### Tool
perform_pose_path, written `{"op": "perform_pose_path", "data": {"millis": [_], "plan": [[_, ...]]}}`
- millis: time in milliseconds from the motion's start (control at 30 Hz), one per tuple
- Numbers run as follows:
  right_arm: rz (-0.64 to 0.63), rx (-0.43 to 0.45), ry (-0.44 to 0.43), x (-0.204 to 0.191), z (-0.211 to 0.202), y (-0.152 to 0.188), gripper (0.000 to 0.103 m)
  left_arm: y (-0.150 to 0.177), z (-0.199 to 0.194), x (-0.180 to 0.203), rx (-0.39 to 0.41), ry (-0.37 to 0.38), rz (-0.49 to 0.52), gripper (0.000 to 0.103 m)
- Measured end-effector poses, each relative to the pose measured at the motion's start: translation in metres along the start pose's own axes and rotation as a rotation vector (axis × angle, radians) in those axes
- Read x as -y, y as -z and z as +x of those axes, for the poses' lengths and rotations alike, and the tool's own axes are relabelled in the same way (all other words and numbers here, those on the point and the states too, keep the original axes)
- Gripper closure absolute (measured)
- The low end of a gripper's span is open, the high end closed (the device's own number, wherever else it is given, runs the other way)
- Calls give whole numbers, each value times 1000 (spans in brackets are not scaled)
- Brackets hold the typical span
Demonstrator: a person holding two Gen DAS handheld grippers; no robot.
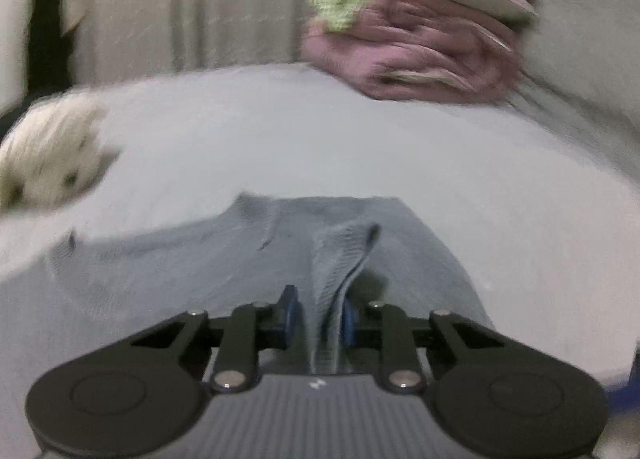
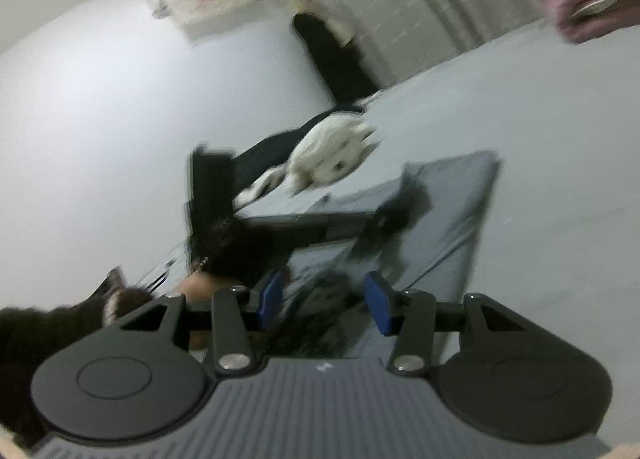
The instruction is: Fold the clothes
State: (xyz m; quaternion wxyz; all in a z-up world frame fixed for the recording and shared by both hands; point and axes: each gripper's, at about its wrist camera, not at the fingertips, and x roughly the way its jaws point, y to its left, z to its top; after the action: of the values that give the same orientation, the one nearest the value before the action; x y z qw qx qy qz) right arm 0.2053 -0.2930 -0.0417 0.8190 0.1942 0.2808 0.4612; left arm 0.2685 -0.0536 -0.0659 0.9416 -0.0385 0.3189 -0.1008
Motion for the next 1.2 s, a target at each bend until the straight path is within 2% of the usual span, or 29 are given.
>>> {"op": "perform_pose_path", "data": {"millis": [67, 100, 167, 267, 300, 333, 400, 667, 733, 767, 1000, 1033, 1067, 1100, 1167, 1200], "plan": [[-3, -81, 4, -3, 7, 1, 52, 0, 1, -17, -13, 75, -116, 68], [-14, -116, 31, -6, 10, 2, 52, 0, 1, -23, -12, 111, -154, 57], [-33, -175, 82, -11, 14, 6, 52, 1, 2, -31, -11, 154, -205, 54], [-58, -230, 131, -23, 13, 13, 52, 2, 5, -30, -5, 134, -212, 63], [-71, -238, 133, -29, 10, 16, 52, 3, 6, -29, 0, 122, -214, 71], [-81, -249, 130, -35, 6, 19, 52, 3, 6, -29, 4, 112, -222, 85], [-101, -271, 129, -46, -4, 28, 53, 4, 6, -29, 12, 94, -242, 100], [-140, -321, 195, -70, -35, 63, 72, -2, -7, -34, 74, 56, -258, 100], [-146, -331, 212, -74, -37, 70, 86, -5, -9, -35, 78, 48, -251, 100], [-151, -338, 220, -76, -38, 72, 97, -7, -10, -35, 81, 42, -250, 100], [-147, -331, 177, -98, -31, 68, 99, -11, -12, -44, 81, -6, -249, 100], [-153, -338, 182, -100, -28, 69, 99, -10, -10, -45, 75, -21, -240, 100], [-157, -345, 189, -102, -29, 70, 91, -9, -8, -46, 67, -39, -226, 100], [-154, -348, 197, -104, -30, 71, 88, -8, -6, -47, 56, -55, -219, 100], [-139, -345, 208, -106, -33, 72, 87, -5, -2, -50, 27, -88, -211, 97], [-136, -341, 213, -107, -36, 72, 86, -3, -2, -52, 13, -93, -215, 92]]}}
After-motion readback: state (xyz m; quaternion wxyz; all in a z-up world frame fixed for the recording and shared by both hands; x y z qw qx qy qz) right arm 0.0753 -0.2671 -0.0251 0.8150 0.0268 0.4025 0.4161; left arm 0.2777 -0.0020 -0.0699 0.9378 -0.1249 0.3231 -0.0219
